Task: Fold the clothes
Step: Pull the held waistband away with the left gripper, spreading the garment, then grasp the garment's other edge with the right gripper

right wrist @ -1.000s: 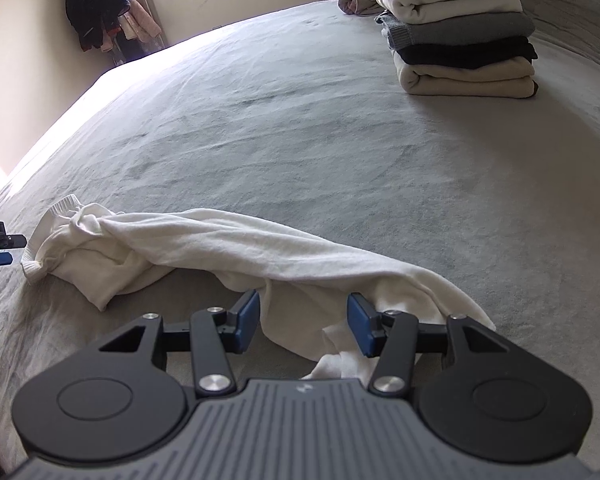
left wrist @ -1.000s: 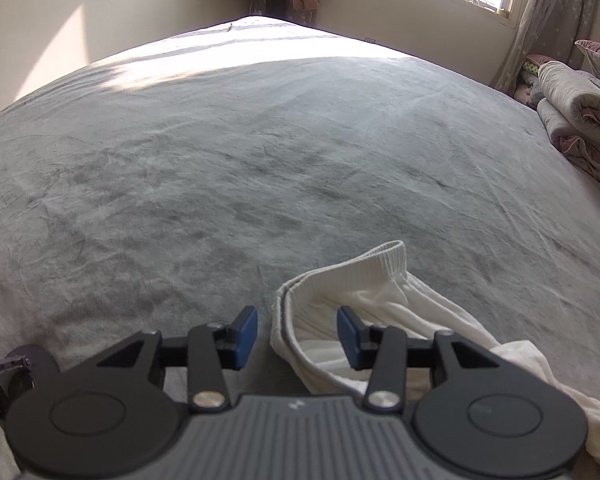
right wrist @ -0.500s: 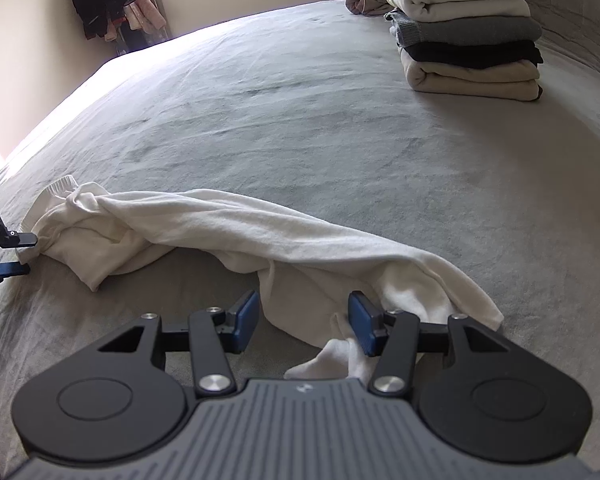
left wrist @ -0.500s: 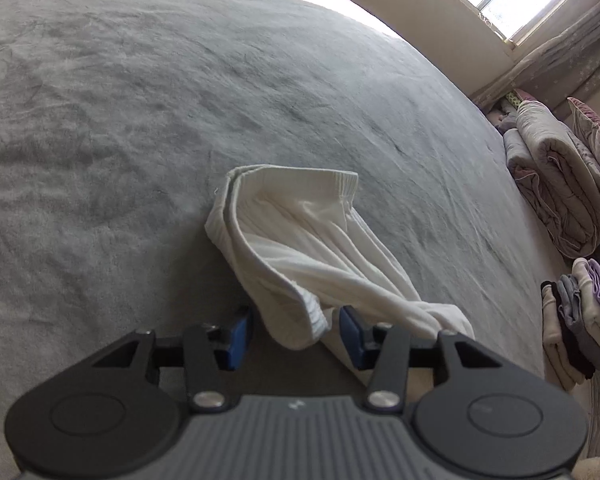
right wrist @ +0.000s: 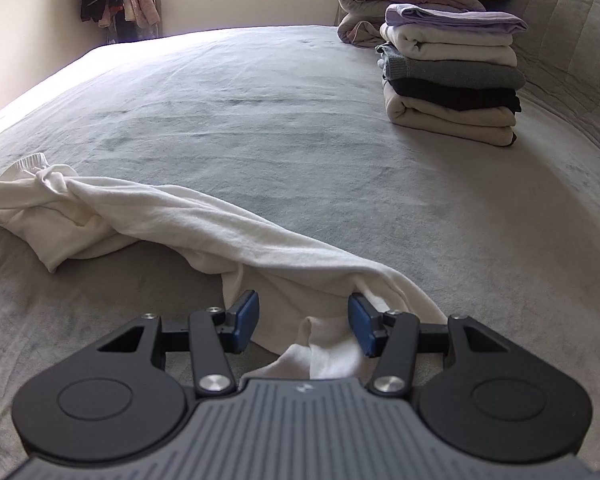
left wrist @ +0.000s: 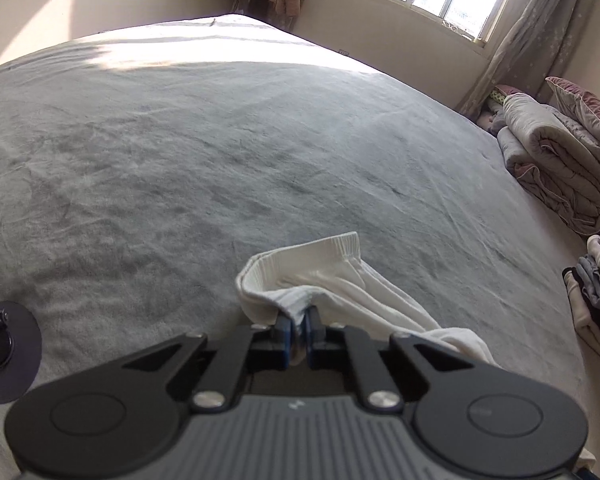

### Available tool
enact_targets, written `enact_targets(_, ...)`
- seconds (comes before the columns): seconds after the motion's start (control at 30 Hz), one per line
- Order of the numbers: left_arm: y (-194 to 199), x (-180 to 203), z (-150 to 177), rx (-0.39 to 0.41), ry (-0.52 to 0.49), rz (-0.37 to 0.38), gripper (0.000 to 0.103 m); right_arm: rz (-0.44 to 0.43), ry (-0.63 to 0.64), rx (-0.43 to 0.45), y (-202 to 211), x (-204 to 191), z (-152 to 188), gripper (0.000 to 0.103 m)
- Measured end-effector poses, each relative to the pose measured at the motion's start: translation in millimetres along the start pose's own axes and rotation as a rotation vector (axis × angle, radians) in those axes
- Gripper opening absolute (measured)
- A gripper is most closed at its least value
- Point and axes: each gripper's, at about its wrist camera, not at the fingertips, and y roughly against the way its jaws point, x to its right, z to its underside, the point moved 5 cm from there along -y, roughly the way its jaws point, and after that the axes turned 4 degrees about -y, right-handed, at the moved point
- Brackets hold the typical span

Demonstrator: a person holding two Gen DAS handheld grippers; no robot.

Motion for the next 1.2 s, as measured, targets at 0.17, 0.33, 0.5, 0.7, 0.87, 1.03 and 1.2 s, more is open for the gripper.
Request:
enact_targets(0.17, 3, -2, -4, 0.008, -0.069, -0.045, 0.006, -0.055, 0.006, -0.012, 8, -14, -6, 0.054)
enact_targets(0.33, 2, -4, -1, -0.019, -0.093, -0.028, 0.006, -0.164, 0.031, -0.026, 11, -56, -23, 0.054)
enact_targets(0.5, 3, -9, 0, -0.031, -0.083, 0.001, 0.006, -0.241, 0.067, -0.029, 2, -107, -43, 0.054)
enact_targets(0.7, 0, -17, 7, -0.063, -0.075, 0.027, 0.006, -0.275, 0.105, -0.039, -18, -156, -59, 0.054)
enact_targets(0.87, -2, -22, 13, -0.087, -0.090, 0.055, 0.006, -0.256, 0.134, -0.040, -32, -179, -66, 0.053)
enact_targets(1.03, -1, -25, 20, -0.103, -0.135, 0.066, 0.006, -0.216, 0.181, -0.056, -47, -192, -72, 0.016)
enact_targets(1.2, 0, -28, 28, -0.127, -0.186, 0.073, 0.006, -0.132, 0.200, -0.047, -61, -193, -89, 0.002)
